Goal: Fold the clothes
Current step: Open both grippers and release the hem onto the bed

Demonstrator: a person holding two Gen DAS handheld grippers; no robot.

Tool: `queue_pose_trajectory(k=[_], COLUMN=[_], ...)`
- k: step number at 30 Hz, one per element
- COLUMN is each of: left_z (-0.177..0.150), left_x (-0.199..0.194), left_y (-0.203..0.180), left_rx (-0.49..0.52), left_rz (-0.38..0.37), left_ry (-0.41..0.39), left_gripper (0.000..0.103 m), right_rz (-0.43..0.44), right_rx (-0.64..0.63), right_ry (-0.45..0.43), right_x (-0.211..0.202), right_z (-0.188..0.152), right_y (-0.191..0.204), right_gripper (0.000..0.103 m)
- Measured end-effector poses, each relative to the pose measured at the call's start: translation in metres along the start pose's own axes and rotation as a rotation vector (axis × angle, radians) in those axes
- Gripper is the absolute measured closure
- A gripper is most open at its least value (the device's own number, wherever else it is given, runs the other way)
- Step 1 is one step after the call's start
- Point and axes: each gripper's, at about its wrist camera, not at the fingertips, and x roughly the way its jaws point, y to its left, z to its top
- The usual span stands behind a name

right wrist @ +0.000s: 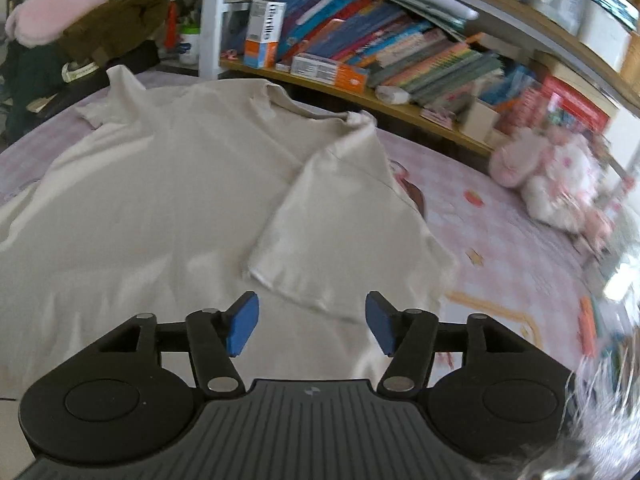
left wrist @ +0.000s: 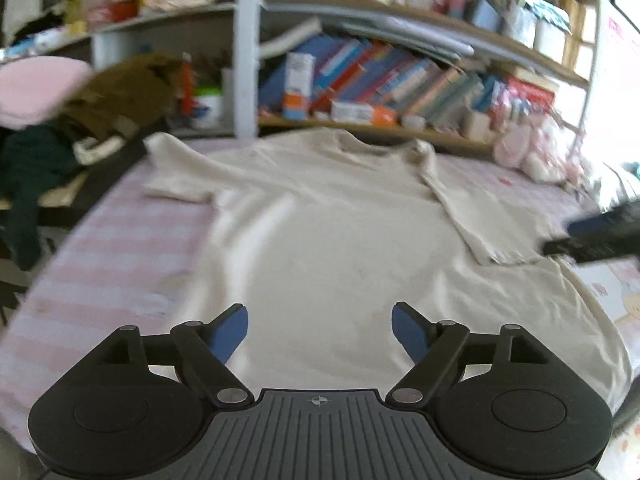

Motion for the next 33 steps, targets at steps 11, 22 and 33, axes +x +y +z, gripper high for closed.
queue_pose_trajectory(k=[11,22,33], left_z=[0.008,0.005,0.011], left_x=[0.041,0.075,0.085], left_y=[-0.059,-0.083,-0.096], left_rx=[-0.016,-0.029,-0.076], left_rz=[0.007,0.145,0.23], left_ry=[0.063,0.227,0.289], left_gripper=[0.013,0.013,0.012], right_rz=[0.123,0.136,-0.201], right_rx=[-0.167,0.023,0.268], right_ry=[0.028,-0.002,0.119], right_x=[0.065,0.077,0.12], right_z=[0.016,0.05,0.038], right_y=[0.018,-0.107,-0.297], right_gripper=[0.046,0.097,0.099])
